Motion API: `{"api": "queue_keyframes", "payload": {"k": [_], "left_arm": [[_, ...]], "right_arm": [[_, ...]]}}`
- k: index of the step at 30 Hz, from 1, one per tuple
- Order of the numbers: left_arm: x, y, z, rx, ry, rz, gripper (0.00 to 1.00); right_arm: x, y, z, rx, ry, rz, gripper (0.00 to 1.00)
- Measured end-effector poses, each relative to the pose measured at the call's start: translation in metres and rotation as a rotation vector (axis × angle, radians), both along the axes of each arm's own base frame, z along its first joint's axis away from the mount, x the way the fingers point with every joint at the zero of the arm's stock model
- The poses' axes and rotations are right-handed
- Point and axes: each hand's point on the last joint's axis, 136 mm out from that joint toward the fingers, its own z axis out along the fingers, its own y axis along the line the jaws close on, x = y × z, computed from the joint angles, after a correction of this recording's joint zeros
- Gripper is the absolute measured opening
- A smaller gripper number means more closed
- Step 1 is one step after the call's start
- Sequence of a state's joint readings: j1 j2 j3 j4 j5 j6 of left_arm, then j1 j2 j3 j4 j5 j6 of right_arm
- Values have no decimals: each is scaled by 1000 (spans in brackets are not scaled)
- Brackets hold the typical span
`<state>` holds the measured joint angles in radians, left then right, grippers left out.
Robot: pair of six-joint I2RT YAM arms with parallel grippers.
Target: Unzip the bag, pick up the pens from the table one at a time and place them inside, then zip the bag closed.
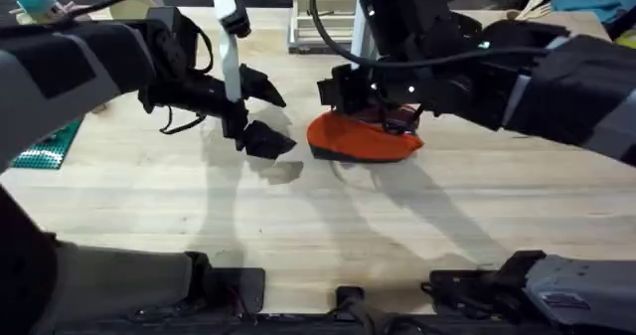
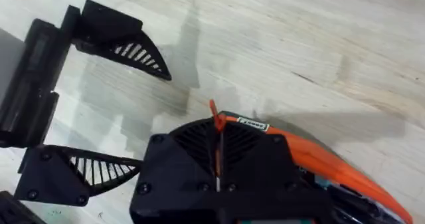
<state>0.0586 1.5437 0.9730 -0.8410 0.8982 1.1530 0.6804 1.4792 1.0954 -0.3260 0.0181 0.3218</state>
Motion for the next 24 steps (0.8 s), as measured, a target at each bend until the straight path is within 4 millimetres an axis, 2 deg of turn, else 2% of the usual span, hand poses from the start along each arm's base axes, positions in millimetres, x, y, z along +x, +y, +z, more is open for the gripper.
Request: {"api": "queue_keyframes", "payload": {"k": [11,16,24], "left_arm": [[6,-7,9,-53,-48,-17,993],[7,-20,13,-84,-80,-59,993],[10,-48,-12,-194,-20,-139,993]], "right_arm": [[0,0,0,0,0,0,31],[0,0,0,0,0,0,31],[0,0,0,0,0,0,31]]}}
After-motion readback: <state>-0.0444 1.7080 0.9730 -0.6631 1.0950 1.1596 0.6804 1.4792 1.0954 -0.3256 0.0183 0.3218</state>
